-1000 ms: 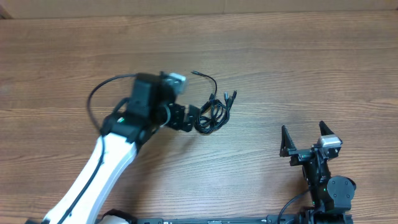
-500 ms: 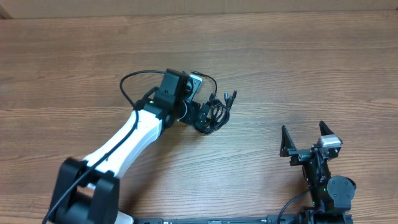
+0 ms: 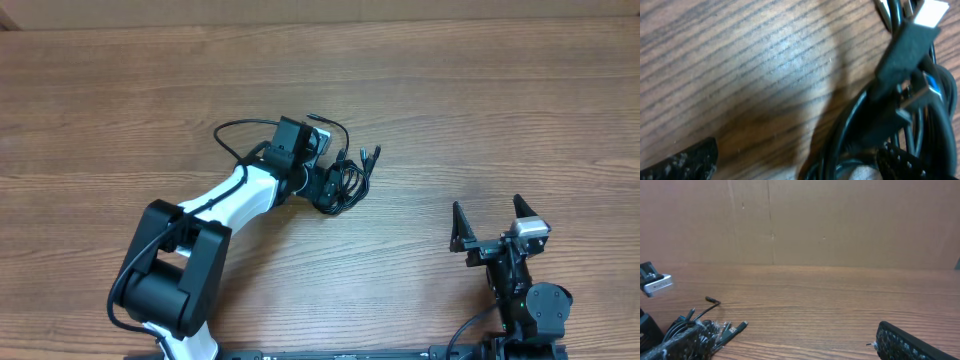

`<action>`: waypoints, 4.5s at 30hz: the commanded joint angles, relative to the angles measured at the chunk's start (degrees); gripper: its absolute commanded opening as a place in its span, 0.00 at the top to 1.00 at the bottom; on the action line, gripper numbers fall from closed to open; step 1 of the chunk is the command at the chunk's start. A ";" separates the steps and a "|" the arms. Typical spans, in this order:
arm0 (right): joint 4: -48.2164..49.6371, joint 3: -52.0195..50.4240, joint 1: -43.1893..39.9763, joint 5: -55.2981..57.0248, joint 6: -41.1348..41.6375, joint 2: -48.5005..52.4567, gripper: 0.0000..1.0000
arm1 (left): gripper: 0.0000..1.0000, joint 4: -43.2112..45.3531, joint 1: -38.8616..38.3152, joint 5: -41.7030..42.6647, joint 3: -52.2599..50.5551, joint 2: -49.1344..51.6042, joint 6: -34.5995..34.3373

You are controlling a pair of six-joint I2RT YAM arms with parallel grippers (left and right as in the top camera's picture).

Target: Untangle cables

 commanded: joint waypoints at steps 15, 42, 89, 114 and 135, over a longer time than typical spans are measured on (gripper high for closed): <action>0.13 -0.59 0.33 0.50 -0.07 -0.44 0.00 | 0.00 4.04 -0.15 -0.24 1.18 2.36 1.27; 0.13 -0.59 0.31 0.50 -0.09 -0.44 0.00 | 0.08 1.29 -0.50 -0.42 0.72 2.36 1.29; 0.13 -0.59 0.31 0.50 -0.09 -0.44 0.00 | 0.60 0.85 -3.37 -10.60 -0.72 -0.42 0.87; 0.13 -0.59 0.31 0.50 -0.09 -0.44 0.00 | 0.28 -4.50 -3.50 -8.07 -0.76 -9.94 5.16; 0.13 -0.59 0.33 0.50 -0.09 -0.44 0.00 | 0.31 -0.59 -3.37 -6.23 -0.74 -3.04 8.13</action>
